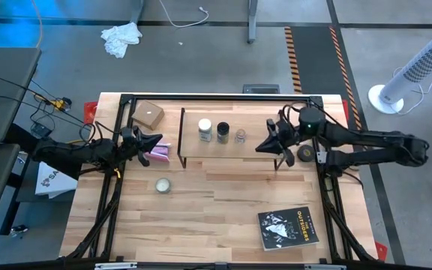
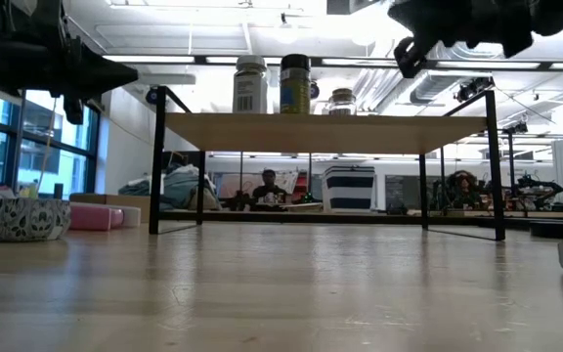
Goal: Shelf spices
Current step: Return to Home Position
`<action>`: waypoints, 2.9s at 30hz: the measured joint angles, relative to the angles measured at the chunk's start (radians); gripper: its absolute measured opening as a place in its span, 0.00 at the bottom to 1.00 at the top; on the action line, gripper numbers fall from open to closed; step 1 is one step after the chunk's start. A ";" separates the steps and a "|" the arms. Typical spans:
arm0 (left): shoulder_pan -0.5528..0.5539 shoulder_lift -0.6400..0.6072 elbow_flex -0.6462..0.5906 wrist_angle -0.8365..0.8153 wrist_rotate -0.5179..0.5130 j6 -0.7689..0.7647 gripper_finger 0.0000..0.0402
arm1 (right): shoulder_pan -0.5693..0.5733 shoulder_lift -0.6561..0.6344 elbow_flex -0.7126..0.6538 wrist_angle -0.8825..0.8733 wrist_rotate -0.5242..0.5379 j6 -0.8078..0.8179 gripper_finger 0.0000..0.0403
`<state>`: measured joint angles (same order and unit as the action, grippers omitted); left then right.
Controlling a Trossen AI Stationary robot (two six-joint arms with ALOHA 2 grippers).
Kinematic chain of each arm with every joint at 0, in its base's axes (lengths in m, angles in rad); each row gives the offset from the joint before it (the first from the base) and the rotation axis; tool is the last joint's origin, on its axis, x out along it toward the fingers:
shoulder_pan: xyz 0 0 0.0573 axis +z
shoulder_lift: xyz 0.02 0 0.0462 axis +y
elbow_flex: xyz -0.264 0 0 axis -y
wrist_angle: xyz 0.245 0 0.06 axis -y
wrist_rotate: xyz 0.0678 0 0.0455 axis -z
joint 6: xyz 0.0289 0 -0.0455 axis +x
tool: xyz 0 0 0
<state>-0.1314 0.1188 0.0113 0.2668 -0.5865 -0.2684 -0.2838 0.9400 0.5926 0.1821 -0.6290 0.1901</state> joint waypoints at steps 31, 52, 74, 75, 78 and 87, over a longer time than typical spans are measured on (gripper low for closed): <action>0.000 0.001 0.001 -0.178 0.095 0.088 0.00 | 0.042 -0.548 -0.569 0.114 0.321 -0.324 0.00; 0.000 0.010 0.001 -0.204 0.150 0.036 0.00 | 0.068 -0.610 -0.583 0.254 0.337 -0.321 0.00; 0.000 -0.040 0.001 -0.204 0.151 0.035 0.00 | 0.086 -0.926 -0.579 -0.097 0.334 -0.321 0.00; 0.000 -0.054 0.001 -0.205 0.151 0.035 0.00 | 0.086 -0.925 -0.579 -0.104 0.334 -0.321 0.00; 0.000 -0.090 0.001 -0.205 0.150 0.035 0.00 | 0.086 -0.926 -0.579 -0.117 0.334 -0.321 0.00; 0.000 -0.115 0.001 -0.203 0.150 0.035 0.00 | 0.086 -0.926 -0.579 -0.135 0.335 -0.321 0.00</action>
<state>-0.1314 0.0036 0.0118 0.0643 -0.4366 -0.2333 -0.1982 0.0143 0.0135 0.0475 -0.2941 -0.1314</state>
